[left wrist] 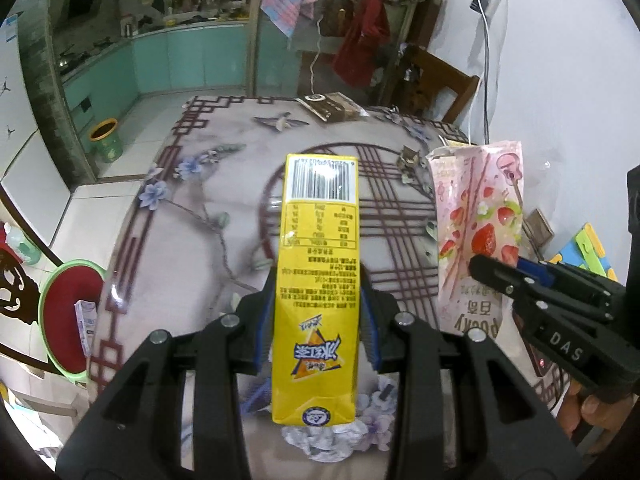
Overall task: Collect trash
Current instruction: 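Carry the snack bag and juice box over the red bucket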
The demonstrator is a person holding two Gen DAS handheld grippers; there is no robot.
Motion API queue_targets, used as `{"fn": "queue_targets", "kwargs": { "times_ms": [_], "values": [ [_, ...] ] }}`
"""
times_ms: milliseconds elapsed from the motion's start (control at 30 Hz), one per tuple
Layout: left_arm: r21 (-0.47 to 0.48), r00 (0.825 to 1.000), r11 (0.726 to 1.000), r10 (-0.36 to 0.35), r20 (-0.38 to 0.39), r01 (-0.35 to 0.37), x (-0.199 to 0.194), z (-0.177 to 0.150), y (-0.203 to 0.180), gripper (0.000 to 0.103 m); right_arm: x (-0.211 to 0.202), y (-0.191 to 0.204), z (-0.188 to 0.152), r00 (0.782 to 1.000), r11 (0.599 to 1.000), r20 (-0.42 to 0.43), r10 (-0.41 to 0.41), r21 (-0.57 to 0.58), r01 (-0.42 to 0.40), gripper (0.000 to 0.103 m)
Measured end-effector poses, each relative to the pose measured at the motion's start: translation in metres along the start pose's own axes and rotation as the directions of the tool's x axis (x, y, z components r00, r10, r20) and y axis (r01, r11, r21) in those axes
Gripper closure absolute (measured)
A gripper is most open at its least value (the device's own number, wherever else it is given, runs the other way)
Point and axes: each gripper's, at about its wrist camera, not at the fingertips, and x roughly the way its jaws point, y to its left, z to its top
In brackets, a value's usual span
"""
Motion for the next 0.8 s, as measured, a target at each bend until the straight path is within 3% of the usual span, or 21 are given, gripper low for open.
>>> {"fn": "queue_targets", "kwargs": {
  "times_ms": [400, 800],
  "values": [
    [-0.03, 1.0, 0.999, 0.011, 0.019, -0.01, -0.011, 0.007, 0.068, 0.068, 0.023, 0.064, 0.018, 1.0, 0.999, -0.006, 0.005, -0.041, -0.005, 0.081],
    [-0.083, 0.998, 0.995, 0.056, 0.035, -0.053, -0.027, 0.014, 0.164, 0.068, 0.057, 0.156, 0.04, 0.999, 0.993, -0.02, 0.049, -0.108, -0.051, 0.081]
  ]
}}
